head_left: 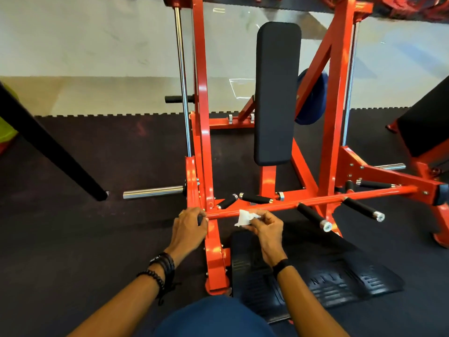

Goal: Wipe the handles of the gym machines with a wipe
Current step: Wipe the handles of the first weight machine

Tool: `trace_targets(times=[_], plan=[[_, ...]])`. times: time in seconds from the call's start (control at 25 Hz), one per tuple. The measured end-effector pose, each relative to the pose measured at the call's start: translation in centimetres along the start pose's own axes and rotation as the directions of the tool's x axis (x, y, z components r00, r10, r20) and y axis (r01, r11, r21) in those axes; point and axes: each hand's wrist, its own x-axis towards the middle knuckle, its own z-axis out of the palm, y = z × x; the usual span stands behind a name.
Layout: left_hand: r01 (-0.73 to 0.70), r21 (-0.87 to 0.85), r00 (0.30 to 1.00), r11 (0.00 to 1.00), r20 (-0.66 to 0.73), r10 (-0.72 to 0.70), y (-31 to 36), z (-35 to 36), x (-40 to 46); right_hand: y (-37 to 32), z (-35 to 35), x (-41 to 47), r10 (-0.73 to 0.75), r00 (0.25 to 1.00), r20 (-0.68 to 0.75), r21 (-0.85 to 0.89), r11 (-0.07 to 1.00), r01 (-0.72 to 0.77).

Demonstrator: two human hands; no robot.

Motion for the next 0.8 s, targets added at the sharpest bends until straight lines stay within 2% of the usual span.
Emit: trace_targets(times=[0.12, 0.28, 0.44, 0.6, 0.8], plan=[[0.003, 0.18, 1.0, 0.984, -0.001, -0.003, -0.1, 0.3, 2.8, 0.4, 0.0, 2.4, 0.01, 1.0, -0.003, -0.025, 1.0, -0.01], [0.052, 0.29, 0.995, 0.956, 0.064, -0.074, -0.3, 1.2, 5.1, 1.5, -0.4, 4.7, 0.056, 0.998, 0.037, 0.002, 0.998, -0.056], [0.119, 0.336, 0.973, 0.934, 0.145, -0.177, -1.4, 3.1, 8.1, 3.1, -0.2, 7.6, 0.046, 0.998, 0.03, -0.174, 0.984, -0.04], [0.21, 0.339, 0.911, 0.917, 0.273, -0.309, -3.4, 5.3, 11.4, 2.8, 2.0, 10.0, 0.072, 0.997, -0.003, -0.318, 0.945, -0.069], [0.252, 0.378, 0.81, 0.891, 0.422, -0.408, -6.1, 7.8, 13.8, 4.1, 4.7, 14.9, 0.101, 0.994, 0.039, -0.597, 0.8, -0.058]])
